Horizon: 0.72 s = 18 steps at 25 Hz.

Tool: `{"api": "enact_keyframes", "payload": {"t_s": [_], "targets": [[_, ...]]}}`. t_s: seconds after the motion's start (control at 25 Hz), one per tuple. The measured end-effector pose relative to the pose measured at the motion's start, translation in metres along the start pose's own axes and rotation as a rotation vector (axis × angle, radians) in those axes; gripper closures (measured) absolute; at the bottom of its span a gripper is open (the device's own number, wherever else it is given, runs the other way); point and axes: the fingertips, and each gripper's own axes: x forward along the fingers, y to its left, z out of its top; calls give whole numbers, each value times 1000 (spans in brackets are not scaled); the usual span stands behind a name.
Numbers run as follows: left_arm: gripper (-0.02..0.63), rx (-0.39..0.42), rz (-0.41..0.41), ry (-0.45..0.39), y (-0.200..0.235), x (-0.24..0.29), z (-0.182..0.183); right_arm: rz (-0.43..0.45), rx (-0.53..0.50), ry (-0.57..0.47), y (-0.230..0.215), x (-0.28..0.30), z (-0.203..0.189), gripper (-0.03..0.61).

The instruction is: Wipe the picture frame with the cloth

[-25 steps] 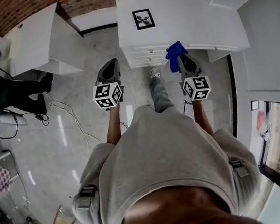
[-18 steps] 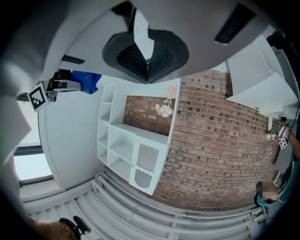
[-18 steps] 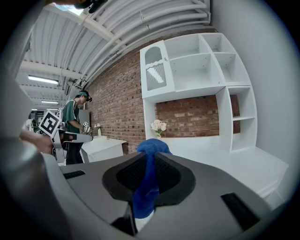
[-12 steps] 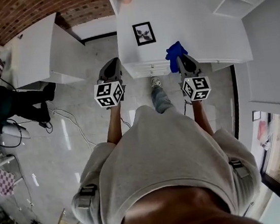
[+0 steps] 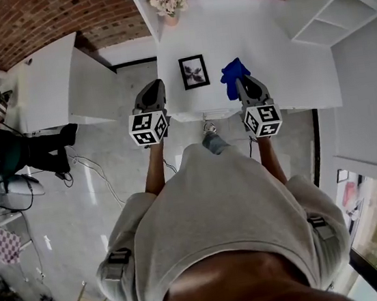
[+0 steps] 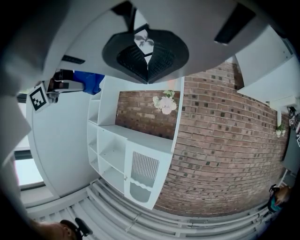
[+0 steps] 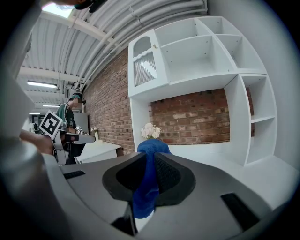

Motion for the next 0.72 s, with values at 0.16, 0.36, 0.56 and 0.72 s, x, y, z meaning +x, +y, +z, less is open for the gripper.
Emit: {"api": "enact_keyframes", "payload": {"t_s": [0.16,0.36,0.56,0.72], "targets": [[598,-2,6,-4,6,34,11,19,-3,-2,-19,31,12,514],[598,-4,20,-12,16,70,23,37,-9,-5,-41,65,24,512],[598,-6,33,-18,26,104,34,61,-13,-7,-58,100,34,514],[598,-8,47,-13,32,125,37,85,-15,-10,-67,122,41,513]]}}
